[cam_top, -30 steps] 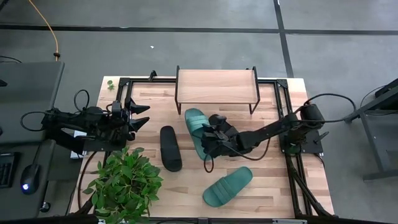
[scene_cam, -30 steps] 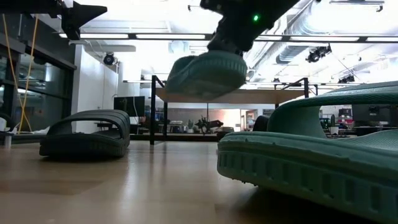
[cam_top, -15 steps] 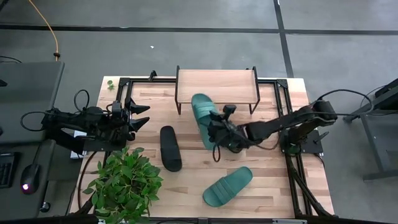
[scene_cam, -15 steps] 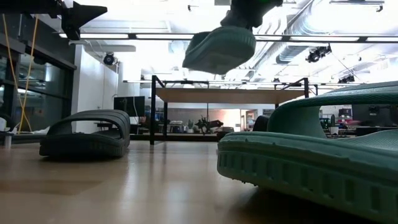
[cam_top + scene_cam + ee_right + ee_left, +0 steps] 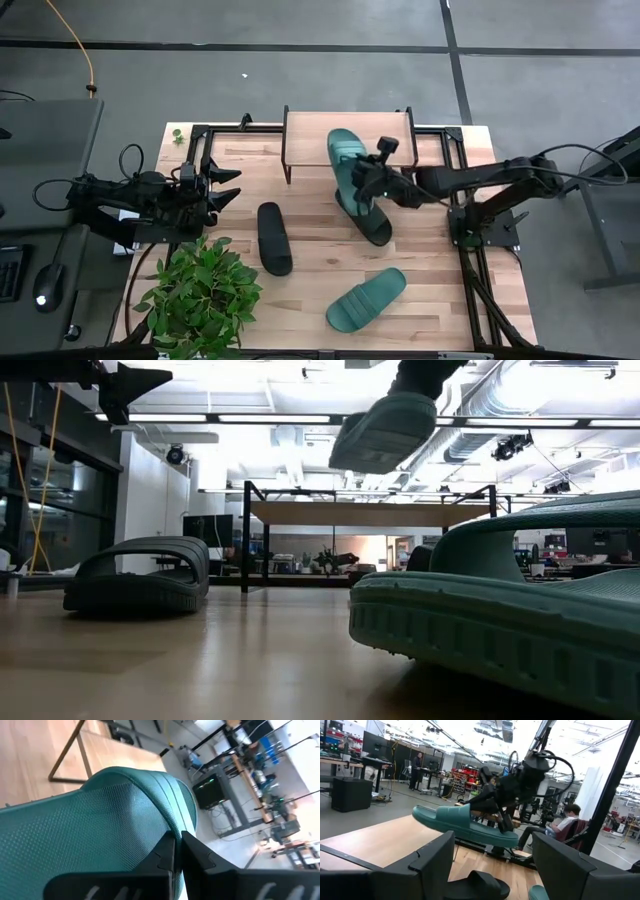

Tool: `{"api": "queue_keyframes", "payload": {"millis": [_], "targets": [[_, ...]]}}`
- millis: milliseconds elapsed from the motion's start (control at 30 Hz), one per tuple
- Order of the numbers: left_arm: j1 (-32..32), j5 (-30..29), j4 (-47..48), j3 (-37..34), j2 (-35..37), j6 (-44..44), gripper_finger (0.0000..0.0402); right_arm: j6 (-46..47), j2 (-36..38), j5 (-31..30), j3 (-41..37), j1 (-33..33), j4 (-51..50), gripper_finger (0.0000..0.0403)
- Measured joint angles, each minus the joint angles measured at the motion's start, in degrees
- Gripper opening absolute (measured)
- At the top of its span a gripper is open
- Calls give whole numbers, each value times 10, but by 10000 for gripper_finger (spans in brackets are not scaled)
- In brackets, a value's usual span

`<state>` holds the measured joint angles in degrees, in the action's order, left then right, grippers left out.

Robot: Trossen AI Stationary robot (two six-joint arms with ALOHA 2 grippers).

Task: Pick and place slides into the shelf
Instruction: Put the top blue slipper on the shelf

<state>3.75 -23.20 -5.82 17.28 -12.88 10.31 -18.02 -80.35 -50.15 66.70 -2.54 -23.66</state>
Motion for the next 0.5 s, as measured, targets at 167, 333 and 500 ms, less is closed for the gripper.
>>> {"api": "queue_keyframes", "payload": {"millis": [167,333,500], "targets": [[0,0,0,0,0,0,250,-13,5,38,0,50,-23,0],[0,0,3,0,0,0,250,-29,13,107,0,104,-28,0],[0,-5,15,0,0,0,250,-32,33,182,0,161,-23,0]]}}
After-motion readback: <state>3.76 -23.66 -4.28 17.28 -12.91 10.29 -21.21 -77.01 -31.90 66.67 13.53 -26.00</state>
